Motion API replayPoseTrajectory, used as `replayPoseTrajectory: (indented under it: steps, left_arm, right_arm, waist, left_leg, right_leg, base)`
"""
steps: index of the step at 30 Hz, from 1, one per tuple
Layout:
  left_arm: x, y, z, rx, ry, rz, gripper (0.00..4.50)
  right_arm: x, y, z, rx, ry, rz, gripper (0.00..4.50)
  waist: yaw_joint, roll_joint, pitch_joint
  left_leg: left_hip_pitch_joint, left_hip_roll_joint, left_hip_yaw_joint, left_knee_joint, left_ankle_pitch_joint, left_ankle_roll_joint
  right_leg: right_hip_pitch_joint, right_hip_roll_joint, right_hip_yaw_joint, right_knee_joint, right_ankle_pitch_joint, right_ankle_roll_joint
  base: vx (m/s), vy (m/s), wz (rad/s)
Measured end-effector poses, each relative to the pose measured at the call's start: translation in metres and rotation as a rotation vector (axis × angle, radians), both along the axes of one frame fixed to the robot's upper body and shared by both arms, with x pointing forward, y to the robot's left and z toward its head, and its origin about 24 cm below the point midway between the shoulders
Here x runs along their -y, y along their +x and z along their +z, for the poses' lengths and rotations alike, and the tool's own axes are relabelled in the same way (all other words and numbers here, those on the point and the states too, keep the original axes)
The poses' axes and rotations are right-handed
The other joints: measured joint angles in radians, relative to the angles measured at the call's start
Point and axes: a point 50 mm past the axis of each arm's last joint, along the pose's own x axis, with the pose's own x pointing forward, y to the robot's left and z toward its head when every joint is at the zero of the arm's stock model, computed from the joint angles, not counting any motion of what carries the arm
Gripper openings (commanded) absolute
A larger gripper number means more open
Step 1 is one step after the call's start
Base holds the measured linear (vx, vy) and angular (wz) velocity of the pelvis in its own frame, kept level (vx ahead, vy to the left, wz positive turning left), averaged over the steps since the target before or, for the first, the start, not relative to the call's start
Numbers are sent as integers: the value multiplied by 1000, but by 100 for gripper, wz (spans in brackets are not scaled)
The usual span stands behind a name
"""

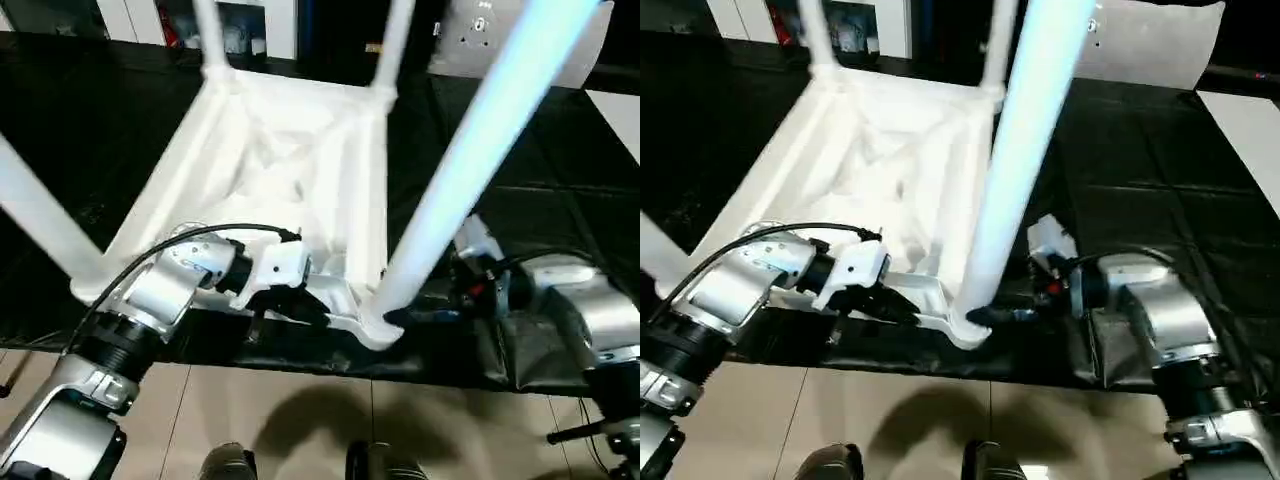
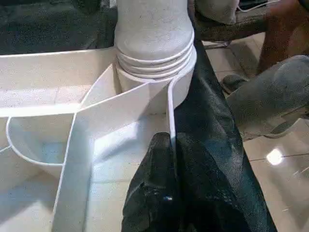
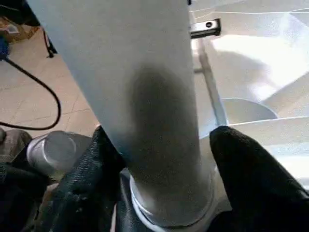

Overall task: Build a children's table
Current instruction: Rotate leg to tighten

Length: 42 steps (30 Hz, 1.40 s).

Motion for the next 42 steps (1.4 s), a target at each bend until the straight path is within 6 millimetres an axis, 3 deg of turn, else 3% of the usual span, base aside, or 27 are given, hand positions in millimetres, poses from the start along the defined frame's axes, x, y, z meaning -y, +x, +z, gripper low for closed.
replayPoseTrajectory:
  steps: [10, 13, 16, 21, 28, 29, 33, 34, 42]
  left_arm:
    - [1, 3, -1, -21, -16, 42, 0]
    - [-3, 9, -1, -26, -37, 179, 0]
    - [2, 13, -2, -22, -61, 296, 0]
    - [29, 19, -7, -27, -161, 609, 0]
    - [59, 21, -8, -4, -222, 792, 0]
    - [62, 21, -8, -2, -225, 804, 0]
    - [65, 20, -6, 7, -226, 809, 0]
    - [62, 21, -6, 16, -218, 797, 0]
    - [42, 19, -4, 40, -179, 661, 0]
  right_arm:
    - [-4, -1, -2, -44, 18, -36, 215]
    - [-11, 2, -4, -21, 47, -198, 210]
    - [-17, 7, -5, 5, 46, -346, 205]
    - [-33, 27, -4, 36, 58, -799, 198]
    - [-49, 38, 1, 66, 48, -1113, 195]
    - [-50, 39, 1, 78, 47, -1137, 249]
    - [-51, 39, 2, 102, 59, -1144, 272]
    - [-47, 38, 2, 112, 58, -1123, 306]
    - [-28, 29, 2, 127, 50, -863, 360]
  waist:
    - [-1, 0, 0]
    - [-8, 0, 0]
    - [-28, 0, 0]
    - [-66, -1, 0]
    - [-56, 2, -1]
    - [-54, 2, -1]
    - [-55, 3, -2]
    - [-55, 3, -2]
    - [-53, 5, 0]
  left_leg:
    - [1, 0, 0, 0, 1, -1]
    - [2, 0, 0, 0, 2, -5]
    - [2, 0, 0, -1, 2, -8]
    - [2, 0, 0, -5, 4, -11]
    - [1, -1, 0, -14, 4, -11]
    - [1, -1, 0, -15, 4, -11]
    - [1, -1, 0, -16, 4, -9]
    - [1, -1, 0, -16, 4, -9]
    - [1, 1, -1, -17, 6, -7]
  right_leg:
    - [0, 0, -1, 1, 0, 0]
    - [0, 1, -1, 2, 2, -2]
    - [1, 1, 0, 0, 4, -3]
    - [1, 2, 0, -2, 4, 3]
    - [0, 2, -2, -5, 4, 4]
    - [0, 2, -2, -6, 3, 5]
    - [-1, 1, -2, -9, 3, 5]
    - [-2, 1, -2, -10, 3, 5]
    - [-4, 2, -6, -7, 4, 4]
  base:
    - [0, 0, 0]
    - [0, 0, 0]
    - [0, 0, 0]
    - [0, 0, 0]
    - [0, 0, 0]
    - [0, 0, 0]
    - [0, 0, 0]
    - [0, 0, 0]
    - [0, 0, 0]
